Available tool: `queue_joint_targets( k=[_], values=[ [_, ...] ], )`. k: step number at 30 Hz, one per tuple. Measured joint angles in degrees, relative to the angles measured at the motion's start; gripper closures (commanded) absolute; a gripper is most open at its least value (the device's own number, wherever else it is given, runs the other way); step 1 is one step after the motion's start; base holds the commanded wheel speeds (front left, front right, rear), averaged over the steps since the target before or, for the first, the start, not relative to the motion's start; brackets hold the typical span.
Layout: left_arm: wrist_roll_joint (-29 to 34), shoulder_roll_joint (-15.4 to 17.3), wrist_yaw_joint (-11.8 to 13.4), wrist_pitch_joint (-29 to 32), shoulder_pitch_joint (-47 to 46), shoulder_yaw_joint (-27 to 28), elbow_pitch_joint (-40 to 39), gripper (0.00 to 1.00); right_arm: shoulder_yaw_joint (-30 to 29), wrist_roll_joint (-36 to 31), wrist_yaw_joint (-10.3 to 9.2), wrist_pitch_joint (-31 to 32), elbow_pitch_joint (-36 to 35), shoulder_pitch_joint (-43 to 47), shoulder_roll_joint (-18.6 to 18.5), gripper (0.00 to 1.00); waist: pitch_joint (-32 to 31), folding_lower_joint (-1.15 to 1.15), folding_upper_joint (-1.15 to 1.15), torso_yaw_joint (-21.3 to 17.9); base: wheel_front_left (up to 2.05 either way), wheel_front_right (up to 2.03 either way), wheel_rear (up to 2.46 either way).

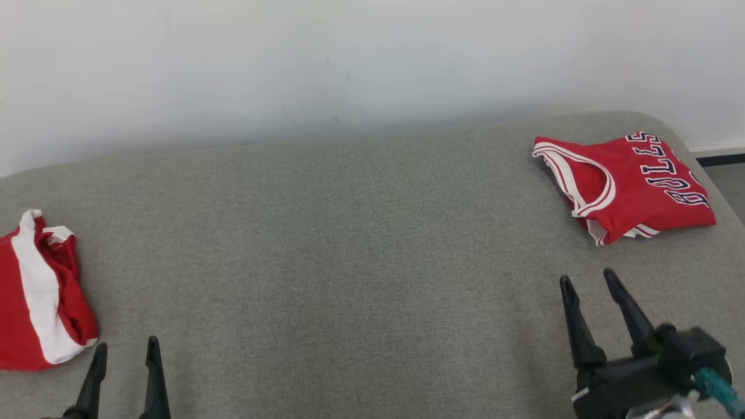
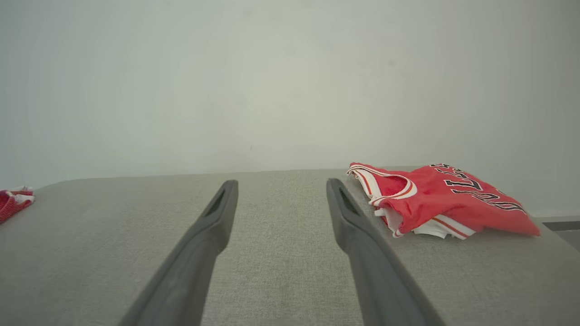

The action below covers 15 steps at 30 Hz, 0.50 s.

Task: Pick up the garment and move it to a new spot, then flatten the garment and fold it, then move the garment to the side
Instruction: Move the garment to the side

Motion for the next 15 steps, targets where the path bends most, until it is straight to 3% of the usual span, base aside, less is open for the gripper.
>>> queue_joint_targets(
  k=[7, 15],
  values=[
    [0.2, 0.0, 0.2, 0.0, 0.3, 0.3, 1.2, 0.0, -3.6, -0.5, 0.0, 0.0, -3.8, 7.5, 5.3, 0.0, -1.5, 0.0, 0.0, 1.4, 0.0, 0.0, 0.0],
    [0.8, 0.0, 0.4, 0.0, 0.3, 0.2, 2.5, 0.0, -5.0, -2.3, 0.0, 0.0, -5.1, 11.1, 7.5, 0.0, -2.4, 0.01, 0.01, 2.1, 0.0, 0.0, 0.0]
  ],
)
